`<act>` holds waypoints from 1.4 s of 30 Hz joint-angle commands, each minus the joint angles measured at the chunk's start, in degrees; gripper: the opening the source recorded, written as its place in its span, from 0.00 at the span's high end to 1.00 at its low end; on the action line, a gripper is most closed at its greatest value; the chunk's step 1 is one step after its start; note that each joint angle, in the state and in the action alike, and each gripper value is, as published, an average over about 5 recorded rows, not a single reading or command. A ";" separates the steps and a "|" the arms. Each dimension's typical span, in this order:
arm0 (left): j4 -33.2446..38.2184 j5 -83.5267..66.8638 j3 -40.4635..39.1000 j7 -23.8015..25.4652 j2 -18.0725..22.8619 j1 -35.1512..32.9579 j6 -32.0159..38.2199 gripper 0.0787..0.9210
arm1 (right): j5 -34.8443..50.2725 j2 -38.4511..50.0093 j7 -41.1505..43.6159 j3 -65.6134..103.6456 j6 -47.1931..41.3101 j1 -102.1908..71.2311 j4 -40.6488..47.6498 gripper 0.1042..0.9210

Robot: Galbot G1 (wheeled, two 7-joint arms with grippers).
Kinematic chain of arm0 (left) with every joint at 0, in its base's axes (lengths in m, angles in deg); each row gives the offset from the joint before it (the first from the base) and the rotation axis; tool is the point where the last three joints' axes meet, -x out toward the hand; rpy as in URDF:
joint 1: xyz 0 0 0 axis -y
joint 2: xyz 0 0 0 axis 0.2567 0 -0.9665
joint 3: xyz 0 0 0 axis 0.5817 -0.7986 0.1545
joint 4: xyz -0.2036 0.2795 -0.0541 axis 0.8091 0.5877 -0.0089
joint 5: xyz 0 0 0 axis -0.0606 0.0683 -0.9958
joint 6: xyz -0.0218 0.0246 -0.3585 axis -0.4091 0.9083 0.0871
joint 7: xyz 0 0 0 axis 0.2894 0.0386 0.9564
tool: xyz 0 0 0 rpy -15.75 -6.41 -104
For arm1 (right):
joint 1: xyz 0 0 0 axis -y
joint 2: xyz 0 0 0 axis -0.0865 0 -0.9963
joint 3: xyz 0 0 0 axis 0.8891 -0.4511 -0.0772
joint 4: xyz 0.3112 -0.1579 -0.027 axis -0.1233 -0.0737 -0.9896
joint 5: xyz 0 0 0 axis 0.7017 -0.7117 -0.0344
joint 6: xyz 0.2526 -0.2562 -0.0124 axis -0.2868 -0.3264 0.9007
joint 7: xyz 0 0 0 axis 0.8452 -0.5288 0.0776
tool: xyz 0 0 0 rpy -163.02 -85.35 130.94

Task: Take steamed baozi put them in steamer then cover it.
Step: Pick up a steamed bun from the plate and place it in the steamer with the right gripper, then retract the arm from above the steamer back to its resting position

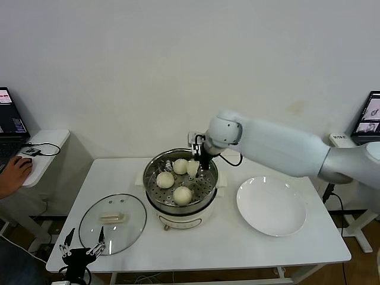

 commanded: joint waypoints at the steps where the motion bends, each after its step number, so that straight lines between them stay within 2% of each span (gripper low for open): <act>1: -0.04 0.11 -0.16 -0.02 0.01 0.13 0.05 0.12 | -1.27 -2.09 -1.80 -1.32 -3.51 -2.94 0.77 0.37; 12: 0.06 0.41 -0.29 -0.06 0.12 0.26 0.04 0.12 | -3.74 -0.49 -1.09 0.75 -3.36 -4.19 0.22 0.33; 18: 0.54 0.50 -0.07 -0.06 -0.01 0.01 -0.03 0.12 | -5.02 2.61 -1.82 3.86 -3.00 -3.28 -2.67 0.16; 22: 0.61 0.47 0.14 -0.07 -0.06 0.23 -0.08 0.12 | -4.67 6.45 -8.02 8.23 -3.43 -4.45 -5.42 0.12; 28: 0.15 0.57 -0.02 -0.03 -0.20 0.47 -0.06 0.12 | 0.90 13.86 -23.62 18.78 -2.24 -13.83 -12.74 0.12; 34: -0.48 0.74 -0.23 0.02 -0.19 1.11 -0.04 0.12 | 4.98 19.05 -38.02 32.46 7.91 -31.15 -20.35 0.12; 42: -1.77 1.77 -1.04 -0.08 0.14 2.08 0.37 0.12 | -7.72 18.97 -44.77 59.63 29.30 -62.53 -22.20 0.12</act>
